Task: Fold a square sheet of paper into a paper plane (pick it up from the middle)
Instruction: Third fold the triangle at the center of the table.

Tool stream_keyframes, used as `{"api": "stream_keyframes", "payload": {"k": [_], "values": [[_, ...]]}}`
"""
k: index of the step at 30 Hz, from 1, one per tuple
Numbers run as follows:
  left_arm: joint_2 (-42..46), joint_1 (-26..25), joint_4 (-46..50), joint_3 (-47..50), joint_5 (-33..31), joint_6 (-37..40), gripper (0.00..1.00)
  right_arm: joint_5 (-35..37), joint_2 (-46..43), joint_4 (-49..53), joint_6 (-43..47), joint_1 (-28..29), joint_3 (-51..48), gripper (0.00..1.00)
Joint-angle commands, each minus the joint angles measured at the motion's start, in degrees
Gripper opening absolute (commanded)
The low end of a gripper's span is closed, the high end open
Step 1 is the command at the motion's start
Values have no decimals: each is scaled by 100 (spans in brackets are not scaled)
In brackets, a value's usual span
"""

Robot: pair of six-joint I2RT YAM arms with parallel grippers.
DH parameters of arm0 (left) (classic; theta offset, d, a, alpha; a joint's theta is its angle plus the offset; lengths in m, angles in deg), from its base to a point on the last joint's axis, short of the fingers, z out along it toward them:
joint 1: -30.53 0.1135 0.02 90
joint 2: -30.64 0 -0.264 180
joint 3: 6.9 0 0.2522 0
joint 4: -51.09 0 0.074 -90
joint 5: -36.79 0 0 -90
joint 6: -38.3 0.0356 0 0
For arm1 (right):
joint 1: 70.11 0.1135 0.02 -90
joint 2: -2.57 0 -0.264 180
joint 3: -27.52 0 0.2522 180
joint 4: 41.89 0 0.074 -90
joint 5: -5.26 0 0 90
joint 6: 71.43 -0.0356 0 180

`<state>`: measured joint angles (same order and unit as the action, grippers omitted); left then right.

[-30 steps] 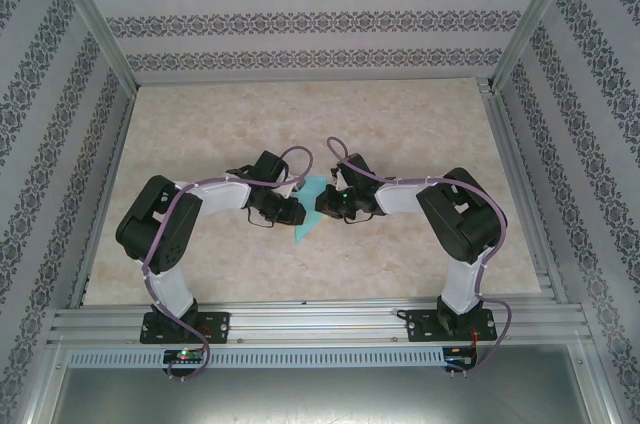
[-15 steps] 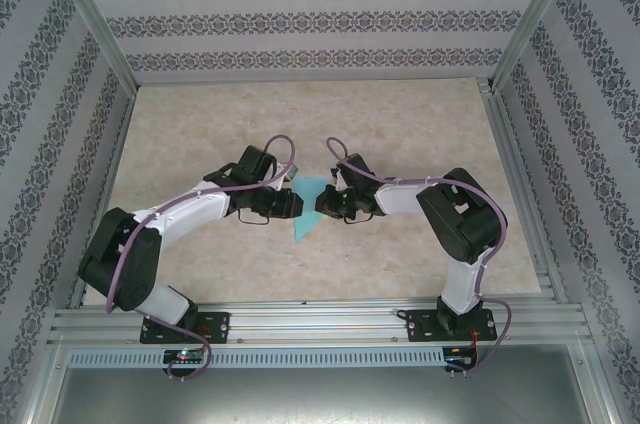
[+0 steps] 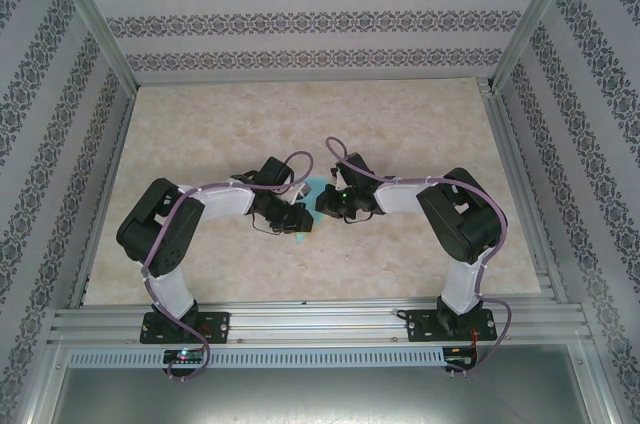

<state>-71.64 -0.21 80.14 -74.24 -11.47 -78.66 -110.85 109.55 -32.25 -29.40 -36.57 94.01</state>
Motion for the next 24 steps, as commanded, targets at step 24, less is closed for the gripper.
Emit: {"api": "stream_keyframes", "payload": {"k": [24], "values": [[274, 72, 949, 587, -604, 346, 12, 638, 200, 1000, 323, -67, 80, 10]]}}
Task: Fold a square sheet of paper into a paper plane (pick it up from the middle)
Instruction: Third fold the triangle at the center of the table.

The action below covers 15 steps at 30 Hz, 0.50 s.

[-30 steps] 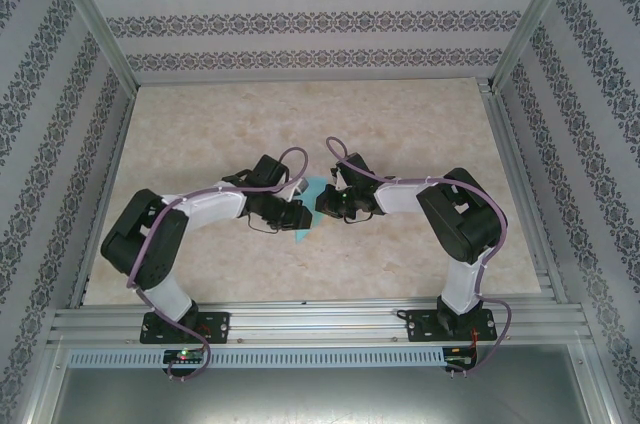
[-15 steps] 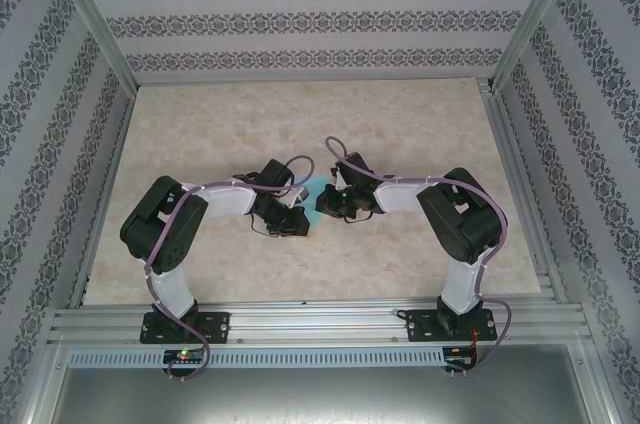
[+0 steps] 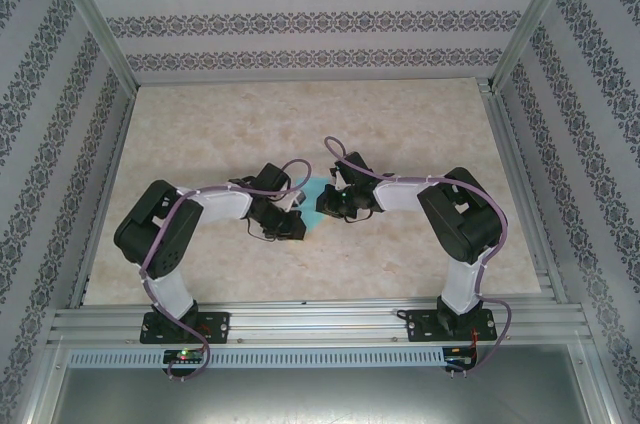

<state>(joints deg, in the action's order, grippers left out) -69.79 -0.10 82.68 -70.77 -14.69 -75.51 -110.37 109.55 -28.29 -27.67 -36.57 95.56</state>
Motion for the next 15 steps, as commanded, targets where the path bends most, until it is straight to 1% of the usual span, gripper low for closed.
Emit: {"api": "stream_keyframes", "payload": {"k": [1, 8, 11, 15], "values": [[124, 79, 695, 278, -305, 3, 12, 586, 209, 600, 155, -67, -76, 10], [500, 288, 571, 569, -307, -333, 10, 559, 220, 581, 150, -66, -68, 10], [847, 320, 517, 590, -157, -405, 11, 557, 182, 581, 142, -68, -75, 10], [1197, 321, 222, 500, 226, -546, 14, 541, 130, 564, 111, -67, -68, 10]]}}
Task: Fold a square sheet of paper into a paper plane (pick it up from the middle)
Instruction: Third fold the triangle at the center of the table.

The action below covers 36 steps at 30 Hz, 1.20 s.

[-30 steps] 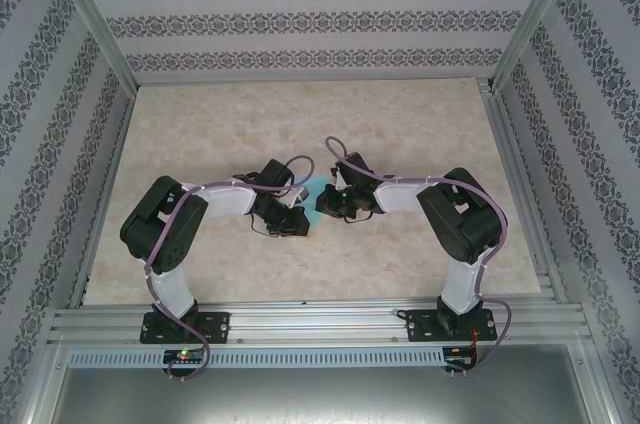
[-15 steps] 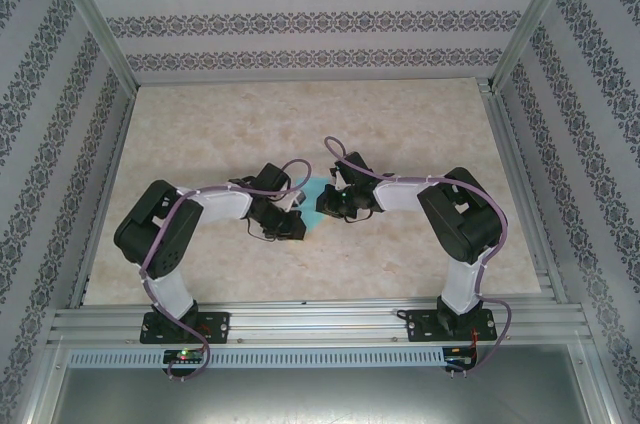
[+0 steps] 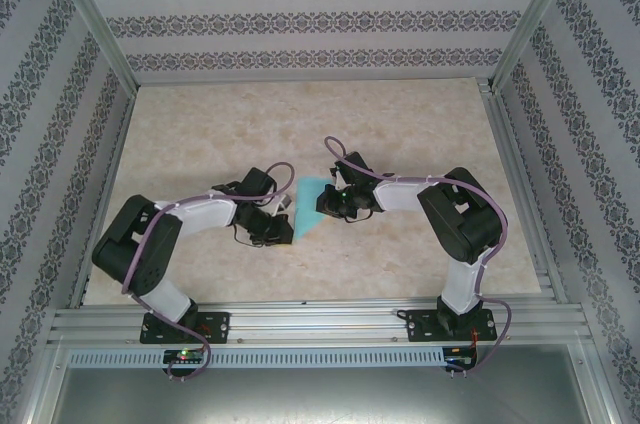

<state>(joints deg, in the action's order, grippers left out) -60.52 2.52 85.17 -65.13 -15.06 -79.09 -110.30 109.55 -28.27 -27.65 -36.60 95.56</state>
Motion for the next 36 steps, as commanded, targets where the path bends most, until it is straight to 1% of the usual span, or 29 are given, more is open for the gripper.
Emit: {"api": "stream_keyframes", "payload": {"k": [1, 4, 6, 8, 11, 13, 15, 19, 22, 27, 31, 36], "values": [[307, 51, -187, -80, 356, -256, 16, 526, 130, 545, 96, -57, -58, 11], [191, 39, -721, -165, 692, -511, 20, 513, 139, 532, 78, -57, -36, 11], [-17, 26, -920, -281, 754, -595, 20, 508, 151, 519, 61, -48, -15, 11], [-292, 16, -935, -421, 673, -586, 22, 504, 161, 517, 60, -37, -13, 12], [-677, 24, -1016, -547, 560, -554, 21, 508, 123, 536, 61, -39, -21, 12], [-851, 31, -759, -622, 144, -458, 19, 517, 81, 556, 85, -40, -29, 12], [-957, 32, -563, -593, -39, -352, 17, 515, 30, 547, 104, -47, -33, 12], [-940, 32, -428, -252, -42, -152, 15, 453, -95, 560, 172, -65, 50, 14], [-923, 32, -102, -143, -266, 36, 14, 400, -211, 577, 218, -73, 151, 14], [-920, 32, -201, -94, -238, -1, 14, 187, -594, 267, 148, -44, 136, 15], [-965, 22, -350, -184, -186, -114, 13, 109, -818, -35, -25, 165, -49, 14], [-1018, 18, -361, -279, -185, -125, 13, 113, -642, -576, -381, 507, -317, 12]]}}
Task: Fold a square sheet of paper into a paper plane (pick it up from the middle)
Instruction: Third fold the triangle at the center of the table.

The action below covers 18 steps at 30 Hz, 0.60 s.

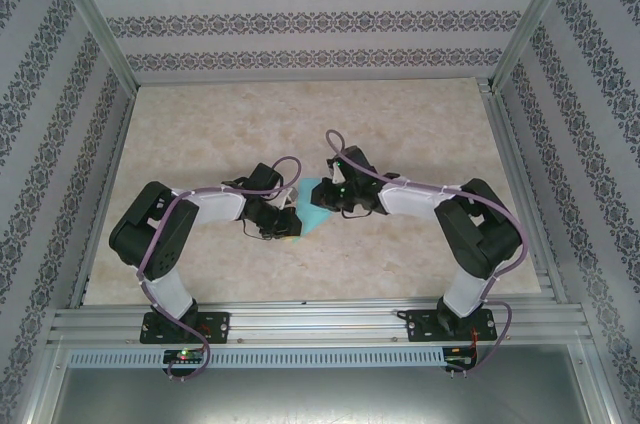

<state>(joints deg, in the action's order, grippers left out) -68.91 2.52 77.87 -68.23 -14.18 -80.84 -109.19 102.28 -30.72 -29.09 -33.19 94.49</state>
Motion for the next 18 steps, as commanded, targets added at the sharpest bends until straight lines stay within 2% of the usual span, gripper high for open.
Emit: {"api": "stream_keyframes", "payload": {"k": [1, 10, 18], "values": [[-188, 24, 376, 29, -281, 48, 12, -6, 159, -435, -312, 220, -246, 12], [-210, 19, 464, 26, -446, 32, 12, 221, 604, -901, -580, 432, -641, 11], [-201, 24, 606, 80, -554, 101, 9, 335, 708, -936, -382, -195, -872, 11]]}}
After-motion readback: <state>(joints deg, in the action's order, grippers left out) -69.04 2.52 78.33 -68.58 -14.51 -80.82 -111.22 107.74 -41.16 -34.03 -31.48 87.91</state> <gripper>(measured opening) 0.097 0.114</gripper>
